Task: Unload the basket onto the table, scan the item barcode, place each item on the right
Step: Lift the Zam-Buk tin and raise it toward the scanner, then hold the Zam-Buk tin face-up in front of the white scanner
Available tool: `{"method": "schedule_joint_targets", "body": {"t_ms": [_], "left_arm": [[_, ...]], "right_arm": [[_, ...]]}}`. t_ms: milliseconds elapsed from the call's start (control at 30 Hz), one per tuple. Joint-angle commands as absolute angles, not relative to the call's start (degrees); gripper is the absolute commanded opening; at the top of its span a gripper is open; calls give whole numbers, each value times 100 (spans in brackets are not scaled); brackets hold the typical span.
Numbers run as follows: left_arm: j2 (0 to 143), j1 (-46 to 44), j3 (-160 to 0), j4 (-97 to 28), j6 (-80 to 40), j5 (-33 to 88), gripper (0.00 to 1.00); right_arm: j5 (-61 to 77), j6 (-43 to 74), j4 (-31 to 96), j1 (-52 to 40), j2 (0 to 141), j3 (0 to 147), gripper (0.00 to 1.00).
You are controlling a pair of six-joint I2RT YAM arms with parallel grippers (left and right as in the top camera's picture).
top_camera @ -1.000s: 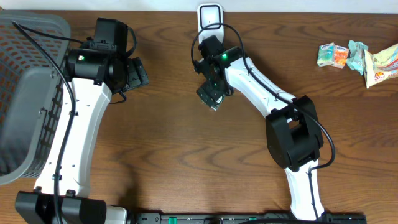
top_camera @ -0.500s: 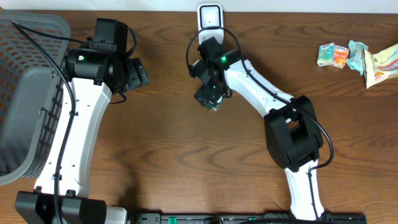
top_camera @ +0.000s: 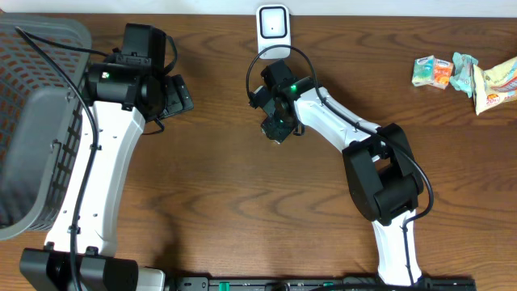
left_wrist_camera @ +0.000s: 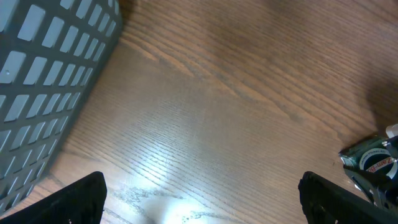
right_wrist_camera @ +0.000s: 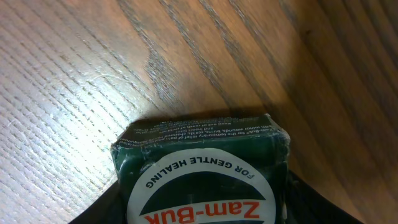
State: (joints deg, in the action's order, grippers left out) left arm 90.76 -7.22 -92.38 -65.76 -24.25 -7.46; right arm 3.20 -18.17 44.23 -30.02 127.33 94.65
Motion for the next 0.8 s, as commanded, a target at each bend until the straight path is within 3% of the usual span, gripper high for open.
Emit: {"method": "schedule_joint_targets", "body": {"t_ms": [0, 200, 400, 567, 700, 733, 767], "left_arm": [[9096, -714, -9288, -6595, -2497, -799, 98], [9096, -714, -9288, -6595, -2497, -799, 98], [9096, -714, -9288, -6595, -2497, -799, 98], [9096, -714, -9288, -6595, -2497, -799, 98], [9096, -714, -9288, -6595, -2497, -799, 98], [9096, -714, -9288, -6595, -2497, -799, 98], [9096, -714, -9288, -6595, -2497, -799, 98]], "right_arm": [[193, -1184, 4521, -2980, 12715, 9483, 47], [1033, -819, 4814, -2777, 12407, 9985, 49], [3347, -110, 4694, -2080, 11994, 10250, 53], [6375, 1621, 4283, -1138, 11974, 10243, 52], [7317, 3710, 4222, -727, 11974, 10243, 51], [7520, 4383, 4224, -635, 11974, 10243, 58], [7568, 4676, 4224, -602, 11974, 10243, 58]]}}
